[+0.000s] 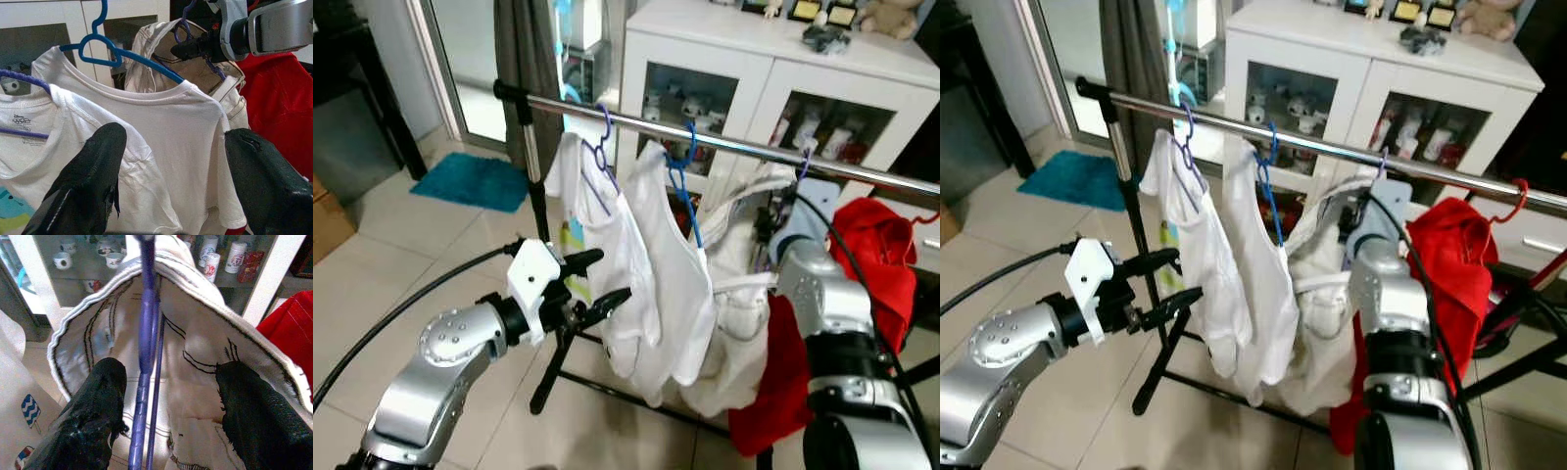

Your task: Hang hanger

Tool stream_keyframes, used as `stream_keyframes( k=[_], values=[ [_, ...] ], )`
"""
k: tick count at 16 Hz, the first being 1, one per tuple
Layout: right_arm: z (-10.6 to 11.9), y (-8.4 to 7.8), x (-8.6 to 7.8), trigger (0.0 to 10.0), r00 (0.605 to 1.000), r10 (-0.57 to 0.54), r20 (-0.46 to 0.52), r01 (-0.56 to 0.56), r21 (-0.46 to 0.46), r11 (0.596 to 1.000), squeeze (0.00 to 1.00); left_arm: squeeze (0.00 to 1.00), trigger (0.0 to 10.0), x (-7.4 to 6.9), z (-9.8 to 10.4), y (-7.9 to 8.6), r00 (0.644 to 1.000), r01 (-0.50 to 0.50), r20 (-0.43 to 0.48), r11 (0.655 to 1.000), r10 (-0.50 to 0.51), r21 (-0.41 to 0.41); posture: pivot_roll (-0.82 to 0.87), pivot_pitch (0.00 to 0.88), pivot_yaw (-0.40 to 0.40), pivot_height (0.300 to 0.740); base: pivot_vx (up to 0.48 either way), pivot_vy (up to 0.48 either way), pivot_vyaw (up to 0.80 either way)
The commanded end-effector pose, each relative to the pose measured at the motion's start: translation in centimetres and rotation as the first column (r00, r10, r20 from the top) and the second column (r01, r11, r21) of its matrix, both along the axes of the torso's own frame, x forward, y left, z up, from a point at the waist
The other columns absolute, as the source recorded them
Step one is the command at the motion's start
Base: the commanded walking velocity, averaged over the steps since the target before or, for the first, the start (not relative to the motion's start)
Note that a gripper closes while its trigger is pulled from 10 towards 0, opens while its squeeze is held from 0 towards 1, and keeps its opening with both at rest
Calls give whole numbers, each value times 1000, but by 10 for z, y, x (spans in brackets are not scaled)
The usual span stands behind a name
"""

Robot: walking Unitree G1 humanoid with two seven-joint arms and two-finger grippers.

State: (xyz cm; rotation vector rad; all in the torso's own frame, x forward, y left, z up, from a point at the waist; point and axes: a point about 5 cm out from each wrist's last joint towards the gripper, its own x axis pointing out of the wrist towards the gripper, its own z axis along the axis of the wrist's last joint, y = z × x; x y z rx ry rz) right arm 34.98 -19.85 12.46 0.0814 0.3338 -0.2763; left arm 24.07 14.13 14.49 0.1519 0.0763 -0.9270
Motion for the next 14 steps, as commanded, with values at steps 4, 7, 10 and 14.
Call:
stream_keyframes(
  k=[4, 7, 10, 14],
  values=[
    [7, -9, 9, 3804, 999, -27, 29, 27, 7, 1000, 0, 0, 10000, 3, 1, -2, 1000, 19, 3, 1000, -19, 12, -47, 0, -71, 740, 0, 0, 0],
    [6, -10, 11, 549, 999, -22, 34, 21, 11, 1000, 0, 0, 10000, 3, 1, -1, 1000, 15, 2, 1000, -15, 12, -43, 0, -74, 740, 0, 0, 0],
    [2, -10, 13, 0, 1000, -8, 27, 8, -5, 1000, 0, 0, 10000, 3, 0, 0, 1000, 19, 0, 1000, -19, 21, -42, 0, -69, 740, 0, 0, 0],
    [1, -10, 16, 0, 1000, 18, 8, -17, -40, 999, 0, 0, 10000, 3, 0, -1, 1000, 23, 2, 999, -23, 26, -41, 0, -71, 740, 0, 0, 0]
  ],
)
